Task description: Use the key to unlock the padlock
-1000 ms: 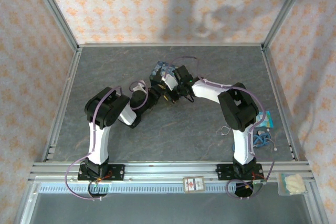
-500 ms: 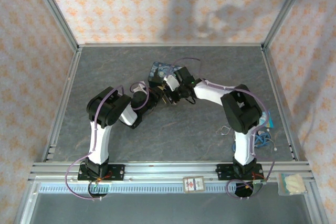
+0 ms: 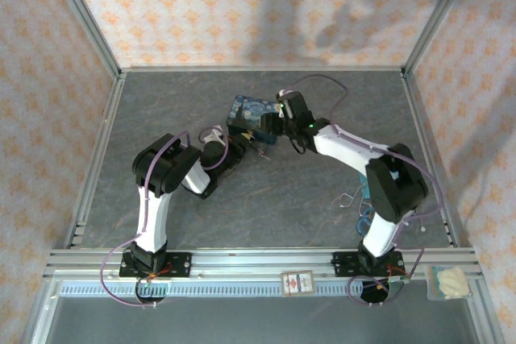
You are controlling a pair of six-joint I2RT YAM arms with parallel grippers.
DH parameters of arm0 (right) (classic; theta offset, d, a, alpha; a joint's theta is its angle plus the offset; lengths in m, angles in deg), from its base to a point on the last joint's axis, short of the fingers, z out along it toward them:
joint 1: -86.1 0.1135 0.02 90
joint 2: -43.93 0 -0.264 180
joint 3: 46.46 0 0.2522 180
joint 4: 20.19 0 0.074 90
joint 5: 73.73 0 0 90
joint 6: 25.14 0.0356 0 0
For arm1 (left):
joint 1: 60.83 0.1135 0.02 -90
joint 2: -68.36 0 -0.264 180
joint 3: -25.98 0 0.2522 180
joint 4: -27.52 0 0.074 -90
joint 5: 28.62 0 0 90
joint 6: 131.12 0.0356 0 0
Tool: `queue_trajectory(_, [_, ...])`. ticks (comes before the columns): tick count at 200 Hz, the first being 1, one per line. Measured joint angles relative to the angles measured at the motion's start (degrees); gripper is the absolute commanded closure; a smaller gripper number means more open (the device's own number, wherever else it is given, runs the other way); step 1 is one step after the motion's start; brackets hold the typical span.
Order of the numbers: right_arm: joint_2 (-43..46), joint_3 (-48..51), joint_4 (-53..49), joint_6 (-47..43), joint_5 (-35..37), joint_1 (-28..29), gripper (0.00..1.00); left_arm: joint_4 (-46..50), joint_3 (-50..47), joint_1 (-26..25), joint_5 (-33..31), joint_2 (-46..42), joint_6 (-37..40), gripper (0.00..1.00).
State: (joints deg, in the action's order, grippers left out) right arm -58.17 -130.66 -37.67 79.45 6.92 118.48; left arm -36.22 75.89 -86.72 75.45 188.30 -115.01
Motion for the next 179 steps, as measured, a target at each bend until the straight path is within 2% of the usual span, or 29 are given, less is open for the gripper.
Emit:
queue_trajectory(27, [-6.36, -2.95, 1.62, 6.49, 1.90, -1.46, 0.37, -0.04, -0.20, 0.00, -0.28, -0.13, 0.00, 1.00])
queue_trajectory(55, [-9.11, -3.08, 3.39, 11.02, 2.12, -1.84, 0.37, 0.00, -0.22, 0.00, -0.90, -0.26, 0.02, 1.00])
queue_trajectory(110, [-9.88, -0.96, 8.44, 18.34, 2.10, -1.88, 0.38, 0.09, -0.72, -0.26, -3.21, -0.55, -0.04, 1.00])
queue_trajectory(179, [-9.33, 2.73, 14.10, 22.95, 1.66, -1.77, 0.39, -1.16, -2.23, -0.74, -11.43, -1.27, -3.76, 1.00])
